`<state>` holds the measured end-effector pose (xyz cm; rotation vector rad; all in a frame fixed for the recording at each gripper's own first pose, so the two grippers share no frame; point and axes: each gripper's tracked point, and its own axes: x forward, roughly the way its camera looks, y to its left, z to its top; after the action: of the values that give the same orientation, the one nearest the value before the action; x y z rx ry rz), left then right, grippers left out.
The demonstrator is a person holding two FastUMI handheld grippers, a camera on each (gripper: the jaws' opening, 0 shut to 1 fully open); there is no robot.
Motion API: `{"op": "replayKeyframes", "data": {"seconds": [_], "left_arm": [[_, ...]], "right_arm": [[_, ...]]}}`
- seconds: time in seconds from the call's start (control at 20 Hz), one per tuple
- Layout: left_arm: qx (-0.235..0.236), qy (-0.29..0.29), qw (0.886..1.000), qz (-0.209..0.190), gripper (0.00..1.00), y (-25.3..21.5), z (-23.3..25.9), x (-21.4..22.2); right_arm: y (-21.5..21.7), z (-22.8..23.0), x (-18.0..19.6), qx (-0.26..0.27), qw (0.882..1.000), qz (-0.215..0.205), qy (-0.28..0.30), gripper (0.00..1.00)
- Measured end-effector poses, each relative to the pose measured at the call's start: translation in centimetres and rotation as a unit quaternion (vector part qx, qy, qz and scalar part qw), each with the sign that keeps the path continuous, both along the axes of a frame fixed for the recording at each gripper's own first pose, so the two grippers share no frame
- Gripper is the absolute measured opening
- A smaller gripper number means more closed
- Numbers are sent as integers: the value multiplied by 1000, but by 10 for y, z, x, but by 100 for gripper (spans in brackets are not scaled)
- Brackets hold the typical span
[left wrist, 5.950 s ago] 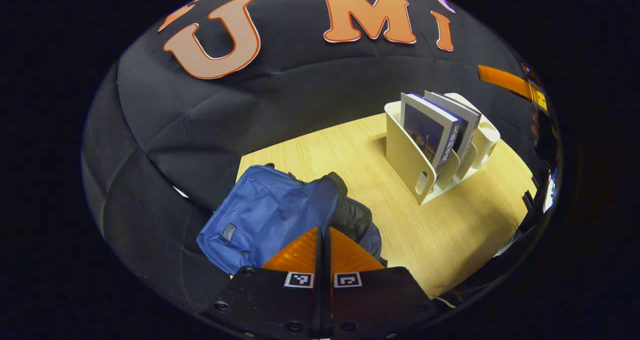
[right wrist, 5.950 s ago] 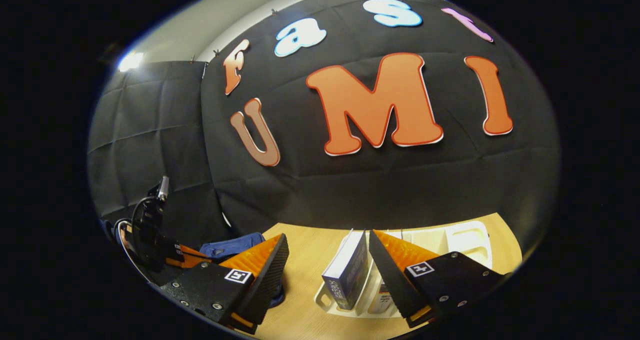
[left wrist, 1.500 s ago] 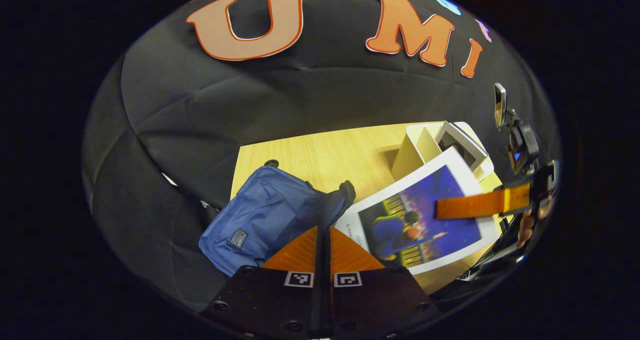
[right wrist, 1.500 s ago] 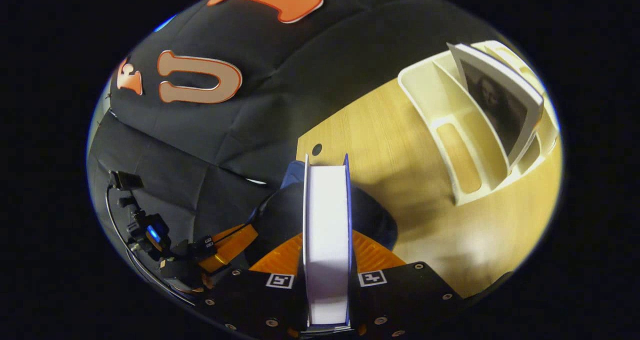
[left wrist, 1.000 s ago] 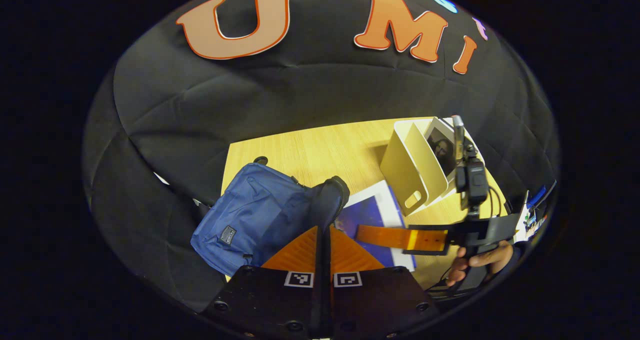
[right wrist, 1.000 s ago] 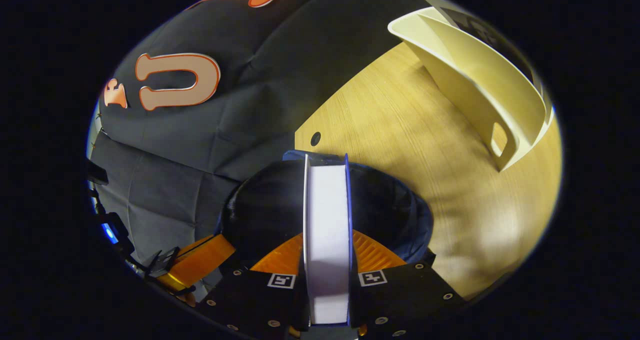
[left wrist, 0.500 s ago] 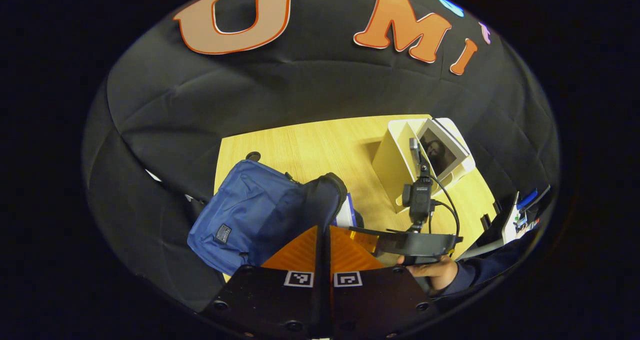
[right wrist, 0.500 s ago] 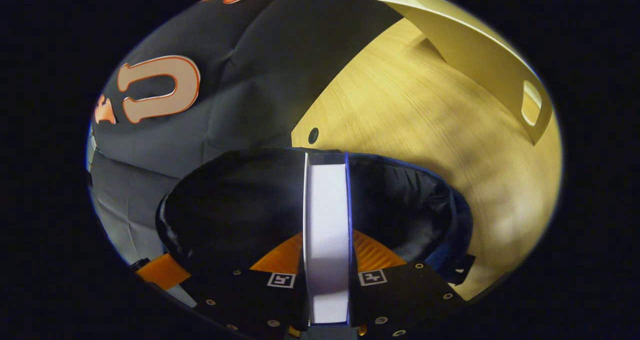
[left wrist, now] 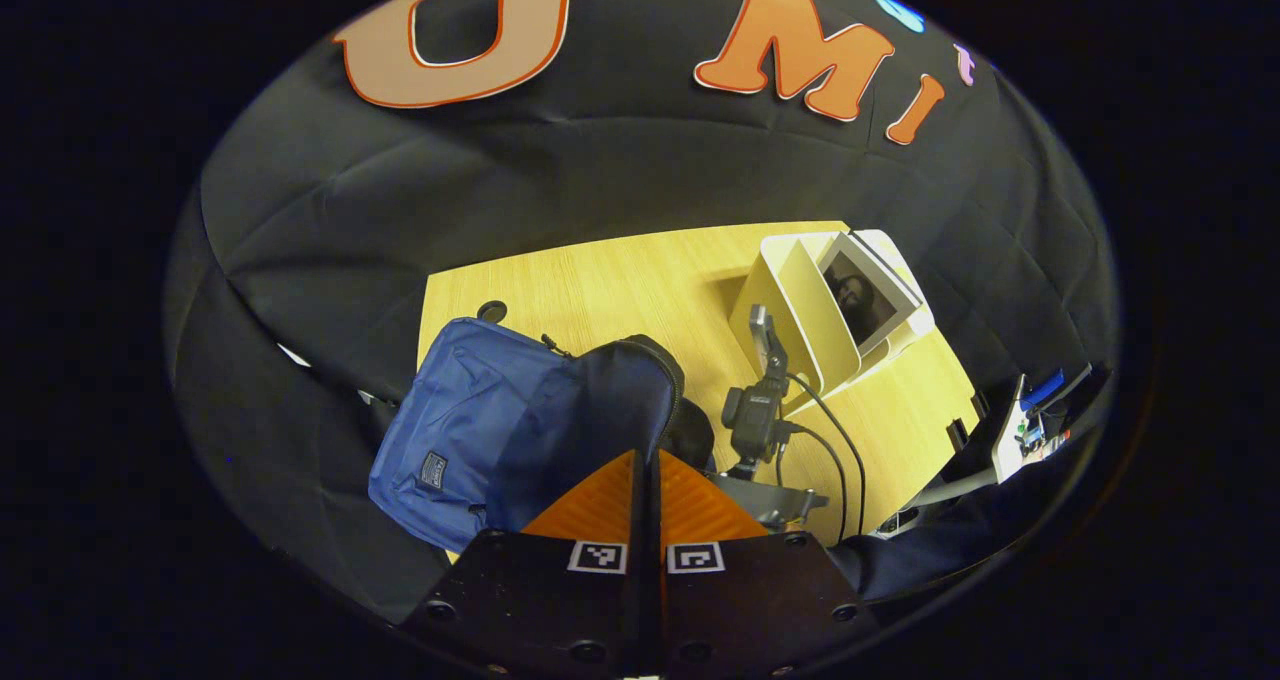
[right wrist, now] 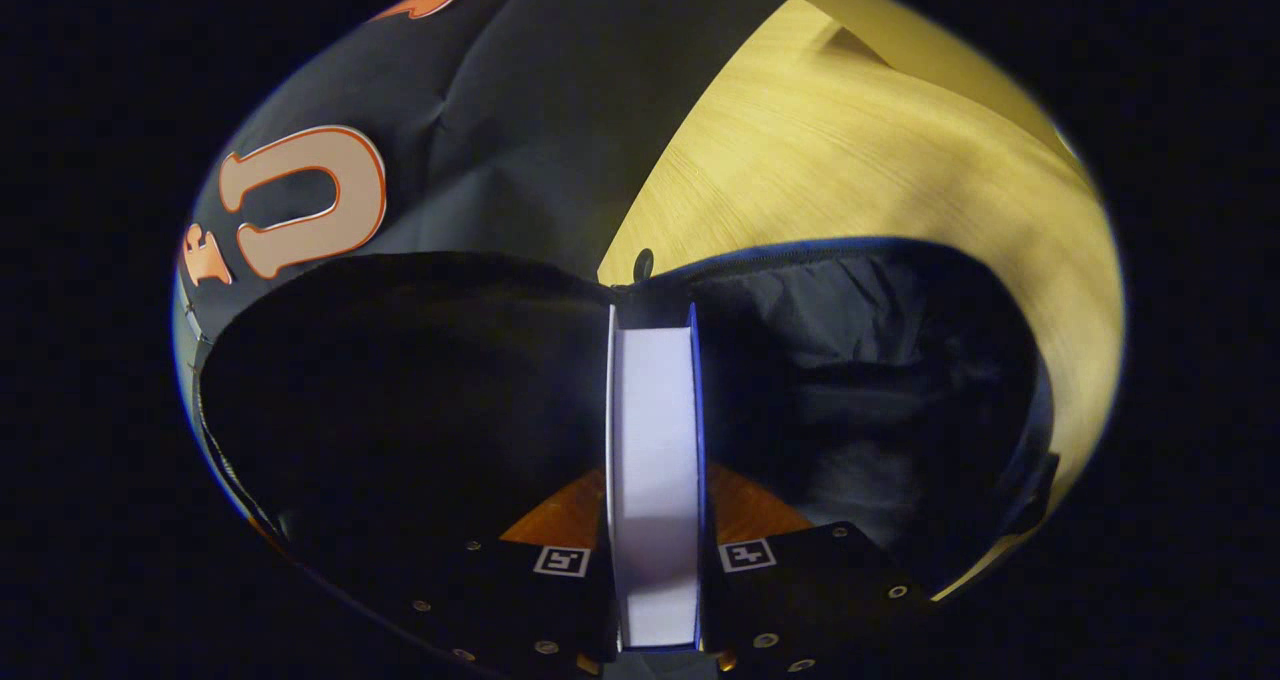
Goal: Open the schoolbag, grab two books from the bookshelf and put them into the schoolbag.
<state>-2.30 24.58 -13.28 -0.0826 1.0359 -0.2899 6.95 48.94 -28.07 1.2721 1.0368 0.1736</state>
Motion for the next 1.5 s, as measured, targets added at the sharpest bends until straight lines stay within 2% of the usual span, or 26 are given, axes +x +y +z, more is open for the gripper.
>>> {"op": "replayKeyframes", "data": {"seconds": [0.05, 0.1, 0.15, 0.25, 0.35, 0.4, 0.45, 0.5, 0.65, 0.85, 0.9, 0.95, 1.05, 1.1, 1.15, 1.2, 1.3, 1.5], "left_arm": [[-1, 1, 1000, 2, 1, 2, -2, 0], [-3, 1, 1000, 4, 1, 3, -2, 1], [-5, -2, 1000, 5, 0, 4, -1, 1], [-3, -7, 1000, 6, 0, 13, -4, 0], [-3, -6, 1000, 2, 1, 9, -8, 2], [-8, -5, 1000, 0, 1, 4, -9, 4], [-10, -6, 1000, -2, 1, 2, -12, 4], [-10, -6, 1000, -1, 1, 2, -15, 6], [-19, -3, 1000, 4, 1, 2, -21, 3], [-16, 6, 1000, -6, 1, -5, -32, -6], [-14, 6, 1000, -10, 1, -8, -34, -8], [-11, 6, 1000, -13, 1, -10, -38, -8], [-9, 10, 1000, -18, 1, -15, -43, -9], [-8, 10, 1000, -19, 1, -18, -45, -10], [-9, 13, 1000, -18, 1, -19, -50, -11], [-11, 14, 1000, -18, 1, -22, -52, -11], [-11, 19, 1000, -17, 1, -25, -57, -13], [-8, 20, 1000, -18, 1, -31, -63, -10]], "right_arm": [[0, 0, -1, 7, 1000, -1, 6, 33], [-1, 1, -2, 11, 1000, 4, 15, 44], [-2, 2, -3, 11, 1000, 4, 21, 34], [-3, 3, -2, 3, 999, 14, 41, 37], [-5, 4, -6, -12, 997, 41, 69, 39], [-12, 8, -6, -19, 996, 51, 69, 44], [-18, 17, -8, -24, 996, 56, 67, 65], [-28, 20, -10, -34, 995, 58, 67, 55], [-50, 32, -22, -47, 993, 77, 79, 58], [-70, 51, -33, -42, 992, 98, 63, 58], [-78, 60, -34, -40, 993, 100, 54, 41], [-87, 67, -32, -47, 992, 106, 40, 57], [-123, 88, -31, -88, 989, 117, 3, 52], [-147, 99, -30, -122, 984, 127, -18, 33], [-174, 108, -33, -163, 976, 137, -41, 33], [-205, 118, -32, -208, 965, 146, -63, 52], [-265, 142, -25, -288, 942, 149, -91, 53], [-367, 177, -13, -388, 905, 151, -91, 59]]}}
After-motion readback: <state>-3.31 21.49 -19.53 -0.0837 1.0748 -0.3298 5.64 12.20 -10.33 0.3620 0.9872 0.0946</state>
